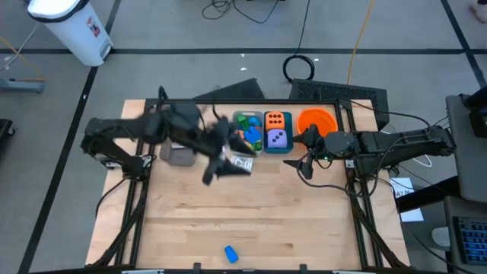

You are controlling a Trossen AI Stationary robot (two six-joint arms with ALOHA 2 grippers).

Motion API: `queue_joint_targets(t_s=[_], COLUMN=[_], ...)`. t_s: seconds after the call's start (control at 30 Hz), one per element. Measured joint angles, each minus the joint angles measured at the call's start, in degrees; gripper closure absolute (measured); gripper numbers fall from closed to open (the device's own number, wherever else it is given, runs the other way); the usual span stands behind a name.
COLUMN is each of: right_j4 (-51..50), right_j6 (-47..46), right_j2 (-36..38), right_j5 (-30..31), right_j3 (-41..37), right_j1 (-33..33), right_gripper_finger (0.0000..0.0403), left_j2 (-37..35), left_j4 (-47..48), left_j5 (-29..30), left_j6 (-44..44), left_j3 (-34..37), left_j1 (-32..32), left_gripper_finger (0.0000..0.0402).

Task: Pick & Place Toys
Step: Put the blue game piece into the gray bin

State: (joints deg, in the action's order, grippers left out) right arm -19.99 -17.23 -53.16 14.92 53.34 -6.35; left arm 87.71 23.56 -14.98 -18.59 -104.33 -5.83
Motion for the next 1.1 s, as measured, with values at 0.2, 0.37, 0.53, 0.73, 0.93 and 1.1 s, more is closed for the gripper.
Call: queue_joint_targets(t_s=[0.2, 0.37, 0.53, 0.73, 0.93, 1.1], right_j4=[-0.03, 0.55, 1.1, 1.91, 1.73, 1.75], right_j6=[-0.02, -0.02, -0.02, -0.02, -0.02, -0.02], right_j2=[0.01, 0.02, -0.01, 0.0, -0.01, -0.01], right_j5=[0.0, 0.0, 0.0, 0.0, 0.0, 0.0], right_j3=[0.0, 0.02, 0.02, 0.02, 0.02, 0.02], right_j1=[0.0, 0.0, 0.0, 0.0, 0.0, 0.0], right_gripper_finger=[0.0007, 0.0007, 0.0007, 0.0007, 0.0007, 0.0007], left_j2=[-2.33, -4.61, -8.27, -14.17, -19.33, -19.95], left_j4=[-11.52, -21.43, -24.38, -24.96, -28.42, -30.31], left_j5=[0.07, 0.67, 2.44, 5.91, 12.31, 14.07], left_j6=[-7.0, -11.87, -12.36, -9.04, -8.56, -10.19], left_j3=[13.2, 21.07, 25.53, 29.89, 34.82, 37.53], left_j1=[-3.81, -4.49, -3.81, -3.25, -4.07, -5.13], left_gripper_finger=[0.0112, 0.0112, 0.0112, 0.0112, 0.0112, 0.0112])
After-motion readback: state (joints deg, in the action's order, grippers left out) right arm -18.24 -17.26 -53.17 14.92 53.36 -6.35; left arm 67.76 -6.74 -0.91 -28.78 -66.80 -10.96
